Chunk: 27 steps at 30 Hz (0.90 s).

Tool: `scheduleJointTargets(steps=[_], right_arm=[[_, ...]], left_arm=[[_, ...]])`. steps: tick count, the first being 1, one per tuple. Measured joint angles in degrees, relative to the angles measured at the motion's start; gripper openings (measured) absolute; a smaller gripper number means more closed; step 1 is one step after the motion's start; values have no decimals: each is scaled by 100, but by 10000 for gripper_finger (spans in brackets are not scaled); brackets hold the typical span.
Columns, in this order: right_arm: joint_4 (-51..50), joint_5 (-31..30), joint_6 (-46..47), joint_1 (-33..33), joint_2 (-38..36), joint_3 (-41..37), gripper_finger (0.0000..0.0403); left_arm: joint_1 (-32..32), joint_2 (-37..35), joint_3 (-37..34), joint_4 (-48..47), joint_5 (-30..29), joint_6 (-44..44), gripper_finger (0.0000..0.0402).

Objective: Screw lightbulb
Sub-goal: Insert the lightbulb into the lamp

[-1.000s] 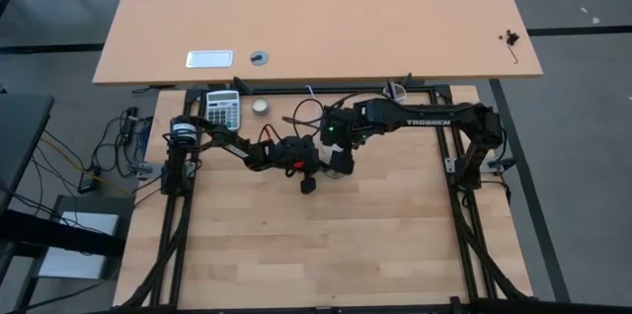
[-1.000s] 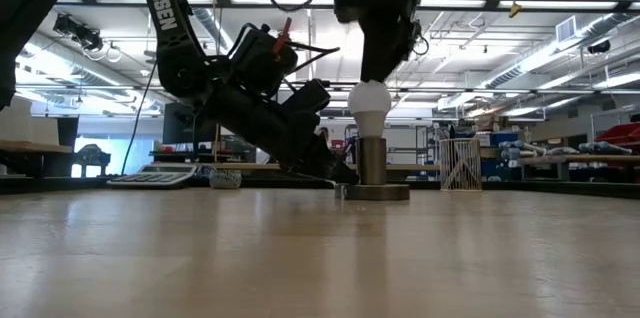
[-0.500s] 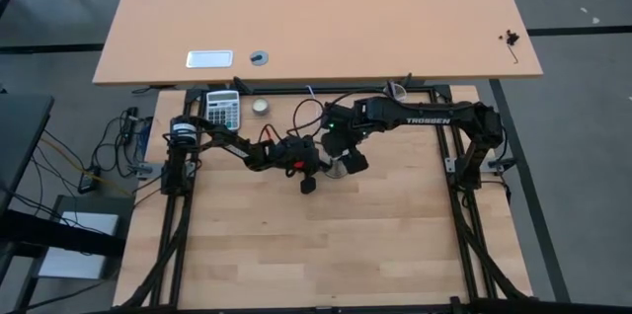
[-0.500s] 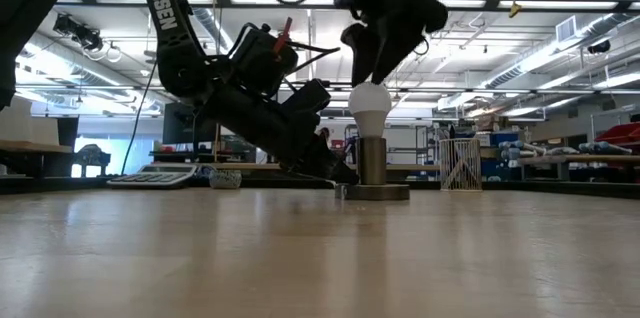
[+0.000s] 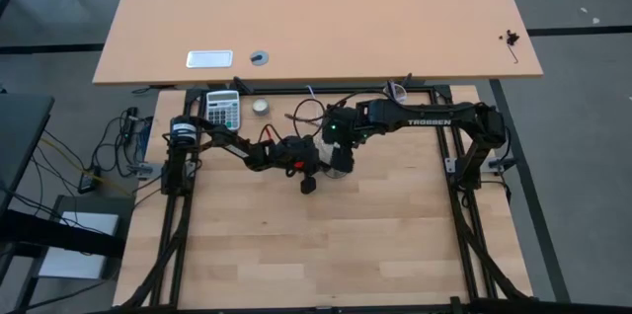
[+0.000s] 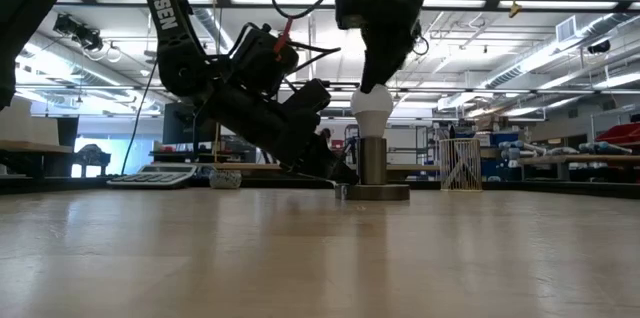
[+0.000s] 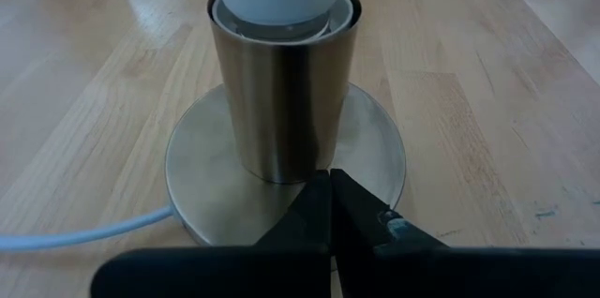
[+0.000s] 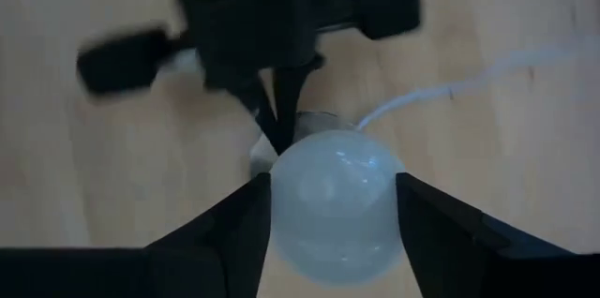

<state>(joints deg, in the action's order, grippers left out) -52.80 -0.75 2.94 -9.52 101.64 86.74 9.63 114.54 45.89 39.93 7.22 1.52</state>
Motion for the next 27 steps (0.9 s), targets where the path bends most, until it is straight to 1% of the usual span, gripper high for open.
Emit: scheduleJointTargets(steps=[2,4,6,9,12,15,19,21,23,27], right_arm=[[19,-15,983,29,-1,-28,219],[42,-26,1480,60,2,-37,222],[87,-33,1457,94,-1,8,229],[-103,-14,1141,115,16,219,244],[-292,88,530,124,38,537,263],[-441,100,-605,140,20,784,281],[-577,98,-2158,157,25,787,292],[-566,100,-2706,157,43,724,292],[-593,100,-2995,136,71,640,290],[-524,100,-3128,65,123,520,282]], left_arm=[[0,0,0,-1,0,-1,2],[0,0,0,1,-2,-1,2],[0,2,0,1,-2,-1,2],[0,1,0,-4,-2,-2,2],[0,2,0,-8,-2,-3,2],[0,2,0,-6,-2,-3,2],[0,2,0,-3,-2,-3,2],[0,2,0,-5,-2,-3,2],[0,2,0,-4,-2,-3,2],[0,2,0,-2,-2,-3,2]])
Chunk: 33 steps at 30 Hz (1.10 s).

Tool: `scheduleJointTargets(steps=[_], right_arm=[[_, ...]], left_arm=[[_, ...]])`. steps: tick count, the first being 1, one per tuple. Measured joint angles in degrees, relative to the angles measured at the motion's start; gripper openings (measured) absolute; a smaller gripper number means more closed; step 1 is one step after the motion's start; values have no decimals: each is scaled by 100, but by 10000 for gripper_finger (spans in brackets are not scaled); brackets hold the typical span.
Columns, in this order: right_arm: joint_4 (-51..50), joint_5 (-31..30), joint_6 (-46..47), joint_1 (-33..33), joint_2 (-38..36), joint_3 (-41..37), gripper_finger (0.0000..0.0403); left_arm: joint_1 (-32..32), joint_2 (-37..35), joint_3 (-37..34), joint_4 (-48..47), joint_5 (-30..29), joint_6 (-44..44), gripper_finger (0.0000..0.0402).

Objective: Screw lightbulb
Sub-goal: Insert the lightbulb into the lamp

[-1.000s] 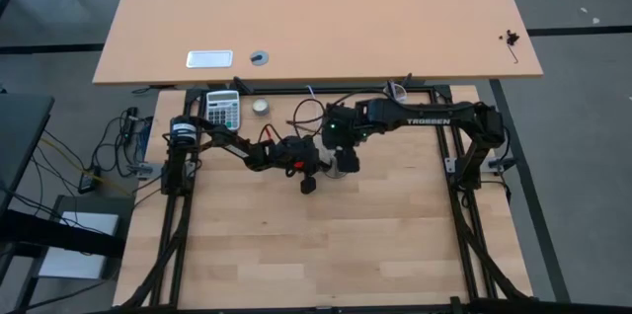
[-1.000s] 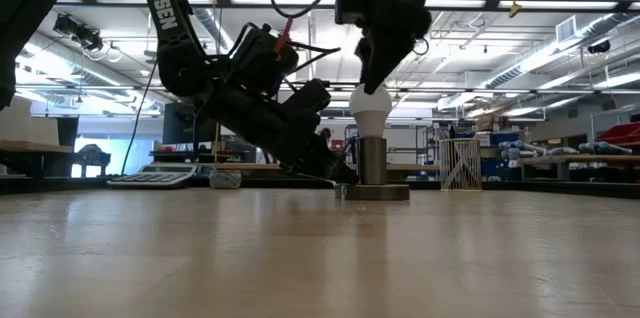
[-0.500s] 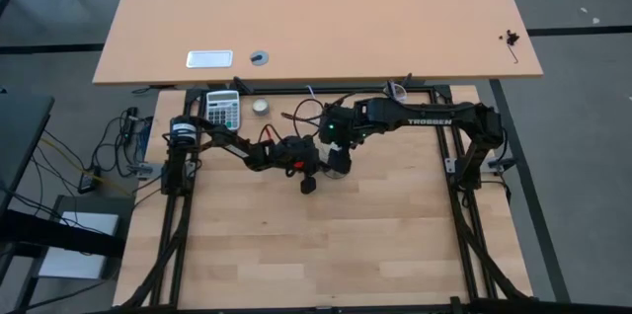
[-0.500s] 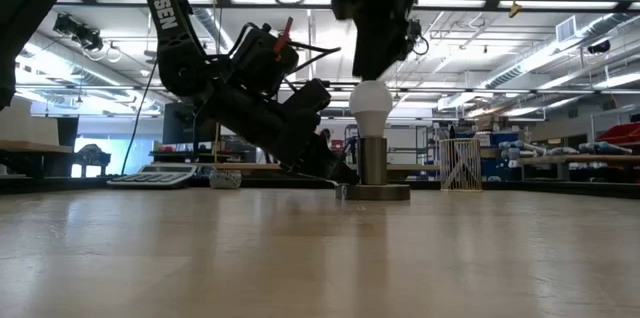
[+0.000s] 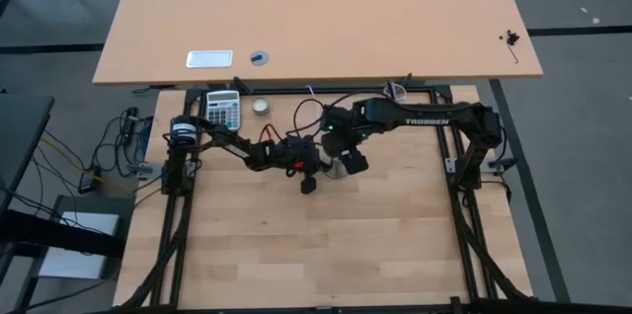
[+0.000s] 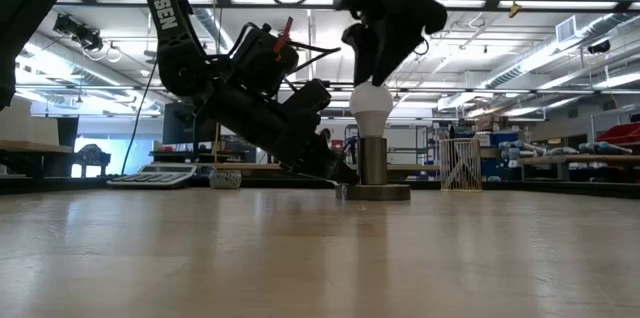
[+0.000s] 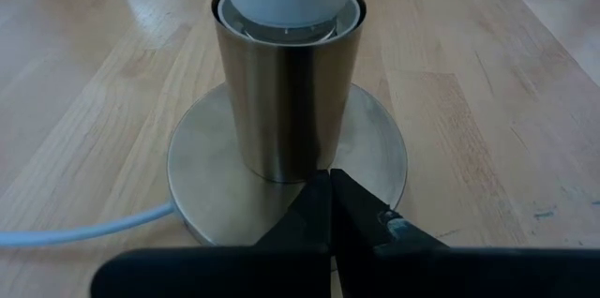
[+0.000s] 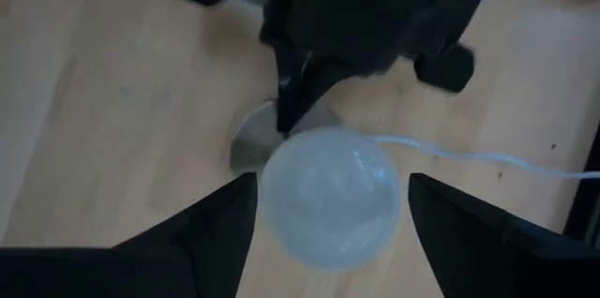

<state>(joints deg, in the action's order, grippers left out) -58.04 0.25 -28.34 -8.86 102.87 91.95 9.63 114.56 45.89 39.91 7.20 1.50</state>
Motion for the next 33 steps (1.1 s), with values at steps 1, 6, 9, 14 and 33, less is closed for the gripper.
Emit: scheduleJointTargets(steps=[1,6,9,14,33], right_arm=[[-22,0,11,-15,27,-26,279],[-9,-22,506,-51,159,-21,256],[-1,-52,1357,-51,182,-10,232],[-12,-129,3405,-8,182,-14,216],[-471,-107,1342,103,11,435,293]], left_arm=[[0,0,0,1,0,0,2],[0,0,0,-4,0,-2,2],[0,0,0,-3,0,-2,2],[0,0,0,-6,-2,-1,2],[0,0,0,-6,-2,-2,2]])
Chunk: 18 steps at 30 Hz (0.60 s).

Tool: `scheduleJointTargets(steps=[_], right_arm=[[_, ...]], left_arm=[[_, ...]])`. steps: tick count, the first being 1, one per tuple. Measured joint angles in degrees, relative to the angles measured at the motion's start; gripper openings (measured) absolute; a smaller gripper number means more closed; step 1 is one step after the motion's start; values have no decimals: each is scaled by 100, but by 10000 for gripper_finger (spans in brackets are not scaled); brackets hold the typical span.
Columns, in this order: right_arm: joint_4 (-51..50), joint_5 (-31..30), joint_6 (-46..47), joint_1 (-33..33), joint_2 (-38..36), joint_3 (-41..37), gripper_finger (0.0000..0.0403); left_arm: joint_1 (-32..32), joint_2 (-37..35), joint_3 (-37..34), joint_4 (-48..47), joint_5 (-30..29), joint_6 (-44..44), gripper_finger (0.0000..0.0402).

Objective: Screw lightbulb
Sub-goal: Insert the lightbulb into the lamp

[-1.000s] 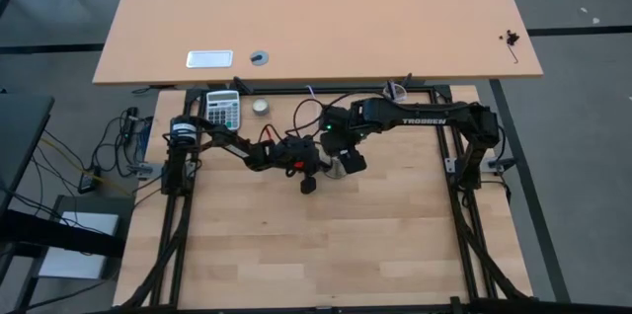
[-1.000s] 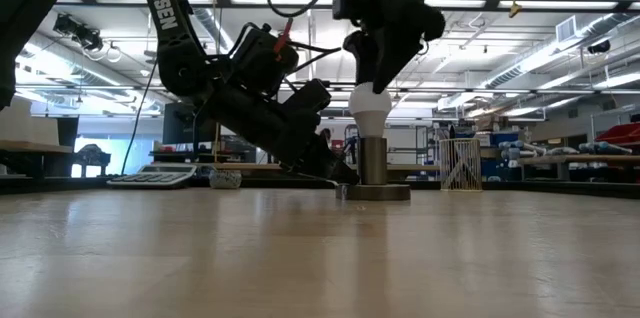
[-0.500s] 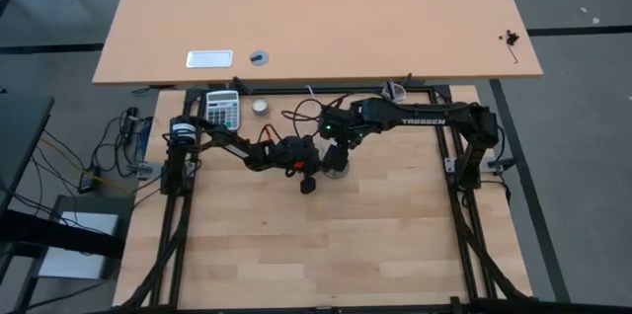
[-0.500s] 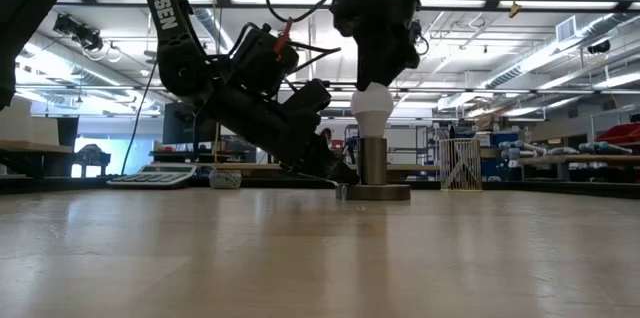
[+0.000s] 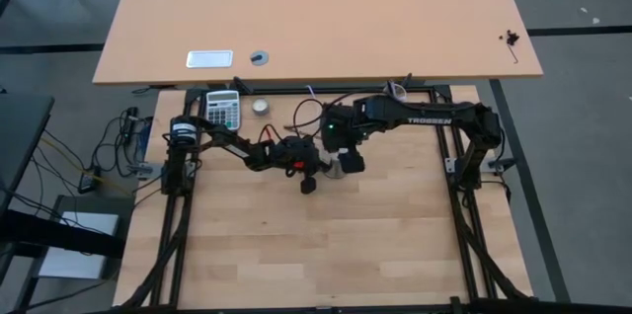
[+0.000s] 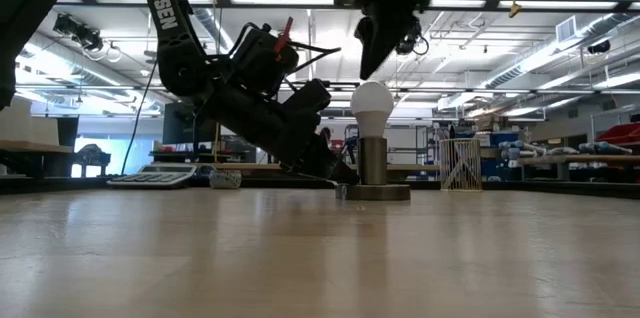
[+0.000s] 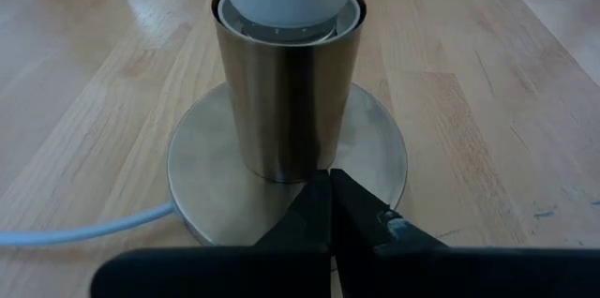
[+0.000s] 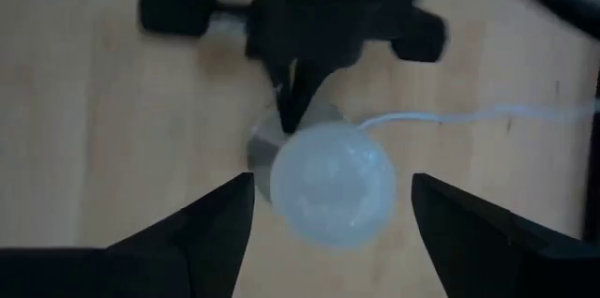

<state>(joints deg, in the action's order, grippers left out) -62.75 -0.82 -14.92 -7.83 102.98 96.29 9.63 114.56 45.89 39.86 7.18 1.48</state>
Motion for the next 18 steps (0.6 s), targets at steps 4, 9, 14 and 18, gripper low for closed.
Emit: scheduleJointTargets(steps=[4,9,14,18], right_arm=[[52,22,-1102,25,7,-79,293],[186,26,-1307,-87,18,-261,283],[347,65,-1226,-173,17,-373,259],[440,94,-1212,-176,-7,-499,227]], left_arm=[[0,0,0,2,-2,0,2],[0,0,0,0,0,2,2],[0,0,0,2,-1,2,2],[0,0,0,2,-2,0,2]])
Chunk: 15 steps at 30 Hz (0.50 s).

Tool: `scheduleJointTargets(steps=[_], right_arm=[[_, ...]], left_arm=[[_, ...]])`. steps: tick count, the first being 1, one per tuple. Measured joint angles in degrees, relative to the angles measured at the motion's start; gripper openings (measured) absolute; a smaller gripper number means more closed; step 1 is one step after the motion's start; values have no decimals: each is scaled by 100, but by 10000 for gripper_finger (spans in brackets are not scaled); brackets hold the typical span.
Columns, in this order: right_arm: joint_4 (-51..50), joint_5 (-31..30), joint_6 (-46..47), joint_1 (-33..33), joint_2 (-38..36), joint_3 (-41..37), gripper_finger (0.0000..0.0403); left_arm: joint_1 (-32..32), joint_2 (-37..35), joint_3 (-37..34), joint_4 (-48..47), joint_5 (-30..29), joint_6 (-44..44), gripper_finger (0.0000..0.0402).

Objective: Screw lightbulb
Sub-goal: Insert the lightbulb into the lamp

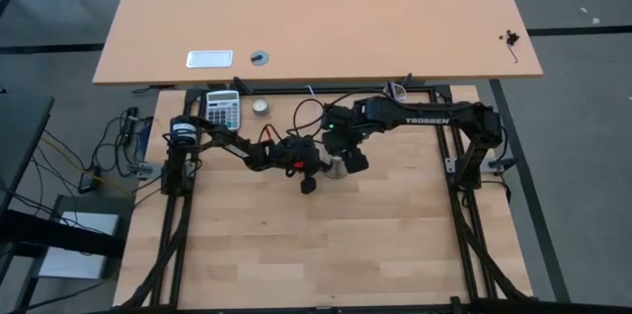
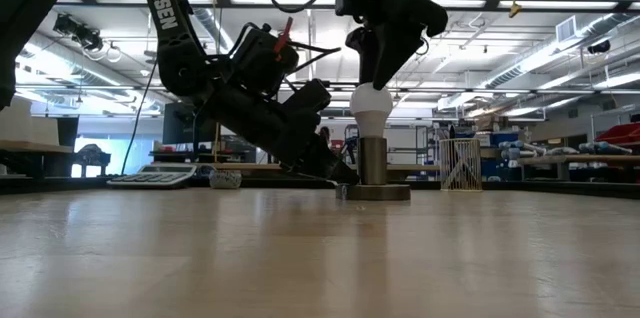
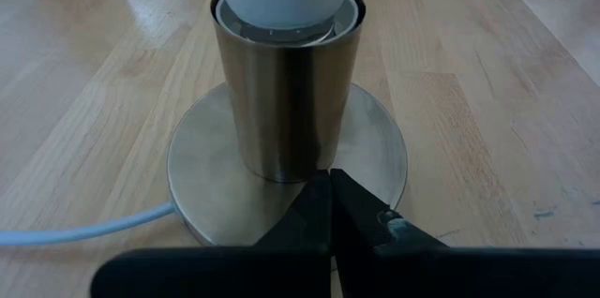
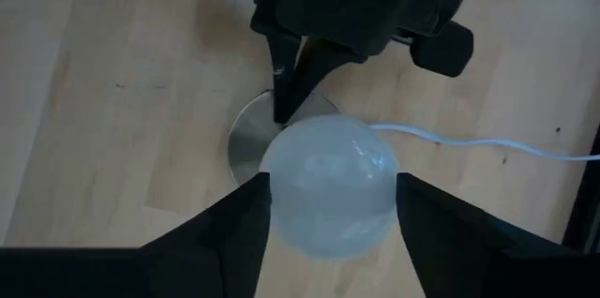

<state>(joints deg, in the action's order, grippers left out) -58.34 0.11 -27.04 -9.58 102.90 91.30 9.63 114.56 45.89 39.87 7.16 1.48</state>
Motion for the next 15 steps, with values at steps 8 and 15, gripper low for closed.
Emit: scheduleJointTargets(steps=[8,15], right_arm=[[128,46,998,155,-25,-130,169],[277,-45,4273,169,-12,-139,160]], left_arm=[[0,2,0,-2,0,0,2],[0,2,0,-2,0,2,2]])
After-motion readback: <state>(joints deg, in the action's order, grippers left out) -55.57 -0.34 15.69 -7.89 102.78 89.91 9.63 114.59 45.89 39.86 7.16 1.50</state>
